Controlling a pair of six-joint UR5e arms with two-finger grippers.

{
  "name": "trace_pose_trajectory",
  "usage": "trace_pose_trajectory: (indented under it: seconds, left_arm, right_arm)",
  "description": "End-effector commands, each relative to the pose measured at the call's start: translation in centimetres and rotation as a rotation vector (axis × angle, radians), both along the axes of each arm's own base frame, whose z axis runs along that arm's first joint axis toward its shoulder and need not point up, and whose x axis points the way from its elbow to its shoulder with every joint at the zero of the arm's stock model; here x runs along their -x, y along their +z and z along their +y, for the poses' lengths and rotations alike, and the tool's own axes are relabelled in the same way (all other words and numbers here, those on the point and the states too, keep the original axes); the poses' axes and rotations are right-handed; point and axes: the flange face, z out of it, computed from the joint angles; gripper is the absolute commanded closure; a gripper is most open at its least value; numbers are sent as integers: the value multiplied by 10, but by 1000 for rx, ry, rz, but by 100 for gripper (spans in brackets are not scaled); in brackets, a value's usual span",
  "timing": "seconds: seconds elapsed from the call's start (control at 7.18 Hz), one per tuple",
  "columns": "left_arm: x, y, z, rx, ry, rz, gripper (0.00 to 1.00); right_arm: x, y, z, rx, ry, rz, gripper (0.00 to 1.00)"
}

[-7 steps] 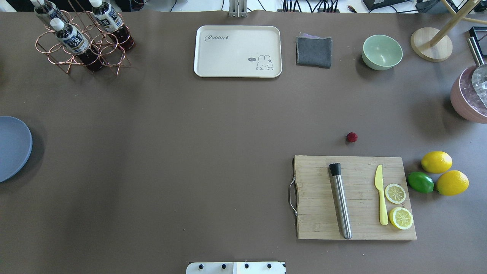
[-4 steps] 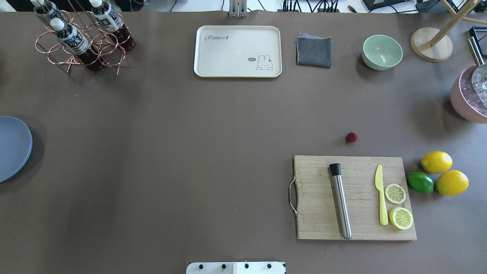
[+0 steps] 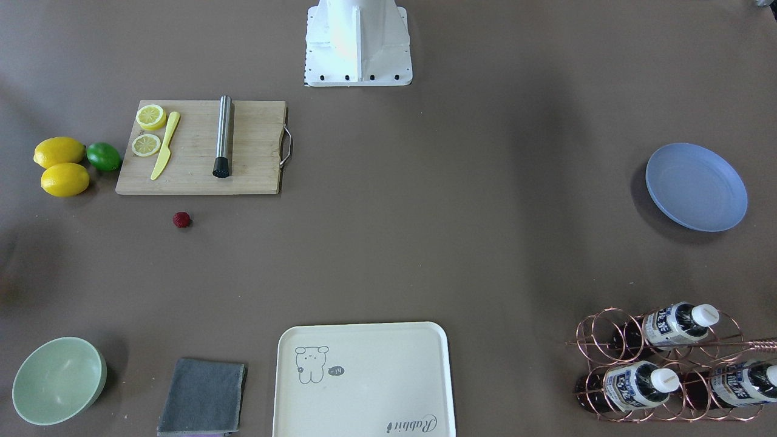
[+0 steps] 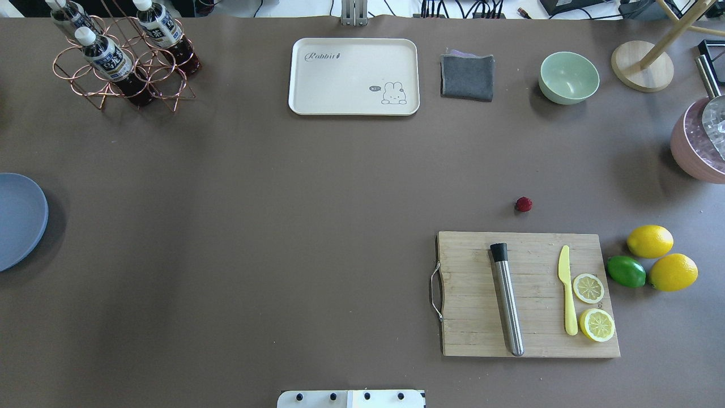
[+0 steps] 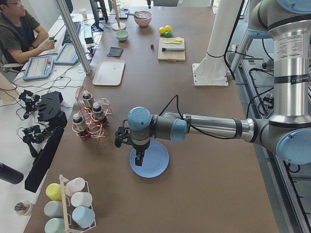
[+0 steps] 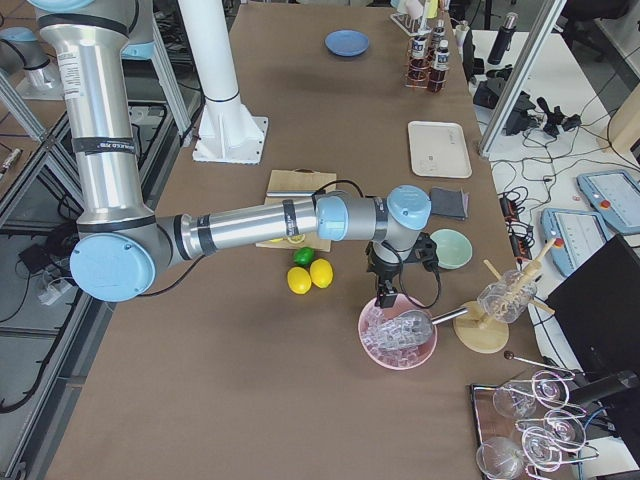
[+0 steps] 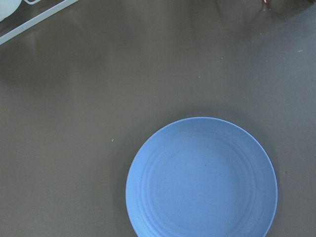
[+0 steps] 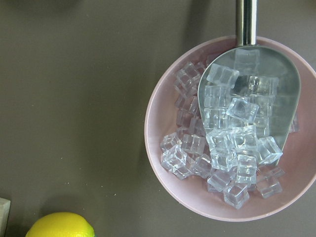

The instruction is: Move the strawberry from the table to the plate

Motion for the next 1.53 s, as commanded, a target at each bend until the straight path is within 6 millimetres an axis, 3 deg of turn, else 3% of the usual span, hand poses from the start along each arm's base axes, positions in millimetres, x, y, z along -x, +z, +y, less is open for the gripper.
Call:
trace_pose_trajectory:
  seconds: [0.0, 0.28, 1.25, 1.39]
  left_arm:
    - [0, -3, 2, -8, -1, 10, 3]
    - [0, -7, -8, -16, -3, 3, 3]
    - [1, 4, -8, -15, -2, -31, 3]
    - [-6, 11, -9, -4, 13, -30, 3]
  right_arm:
    - [0, 0, 2, -2, -1, -1, 0]
    - [-1, 1, 11, 3, 1, -2, 0]
    - [0, -4, 16, -3, 1, -23, 0]
    - [1, -4, 17, 2, 1, -35, 0]
